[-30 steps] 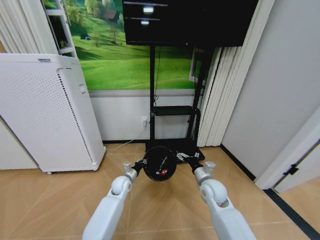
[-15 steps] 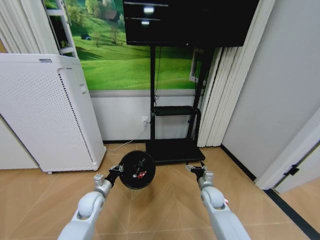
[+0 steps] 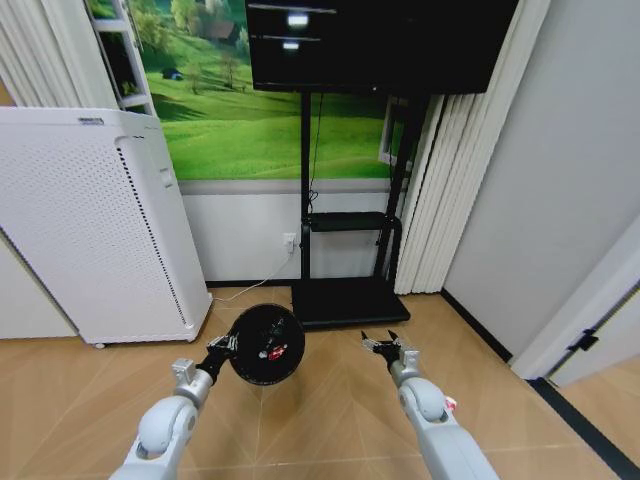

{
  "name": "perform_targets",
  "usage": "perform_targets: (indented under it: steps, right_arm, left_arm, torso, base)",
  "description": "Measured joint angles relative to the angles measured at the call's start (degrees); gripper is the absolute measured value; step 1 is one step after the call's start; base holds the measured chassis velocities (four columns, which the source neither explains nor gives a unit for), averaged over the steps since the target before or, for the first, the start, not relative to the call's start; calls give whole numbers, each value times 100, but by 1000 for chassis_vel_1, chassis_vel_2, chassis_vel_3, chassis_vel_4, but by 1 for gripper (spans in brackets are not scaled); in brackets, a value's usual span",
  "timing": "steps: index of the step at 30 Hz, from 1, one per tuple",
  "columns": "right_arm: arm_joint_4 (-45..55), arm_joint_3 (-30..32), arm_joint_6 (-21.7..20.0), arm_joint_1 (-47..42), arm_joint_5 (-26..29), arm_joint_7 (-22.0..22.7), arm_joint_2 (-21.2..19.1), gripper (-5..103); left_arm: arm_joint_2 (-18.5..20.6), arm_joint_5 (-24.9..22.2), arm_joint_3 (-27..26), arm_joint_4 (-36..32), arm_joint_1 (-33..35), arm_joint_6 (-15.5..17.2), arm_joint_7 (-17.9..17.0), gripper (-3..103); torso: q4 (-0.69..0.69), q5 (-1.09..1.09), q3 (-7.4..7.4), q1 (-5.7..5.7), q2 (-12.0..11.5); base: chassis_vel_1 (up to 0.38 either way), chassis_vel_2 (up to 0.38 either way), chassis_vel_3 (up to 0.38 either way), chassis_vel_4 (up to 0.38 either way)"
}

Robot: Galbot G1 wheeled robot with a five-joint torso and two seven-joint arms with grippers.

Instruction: Pick up the trash bin and place the garbage on the floor into it.

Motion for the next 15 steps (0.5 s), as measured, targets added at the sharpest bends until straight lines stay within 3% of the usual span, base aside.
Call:
perform_targets:
  steps: [15]
  right_arm:
    - [94,59,7,-45,77,-29,-68,100]
  left_arm:
    - [-38,-33,25,-36,37,20,-24,4]
  torso:
    - [-1,2,1,0,0]
  base:
    - [-121,-123,119,120]
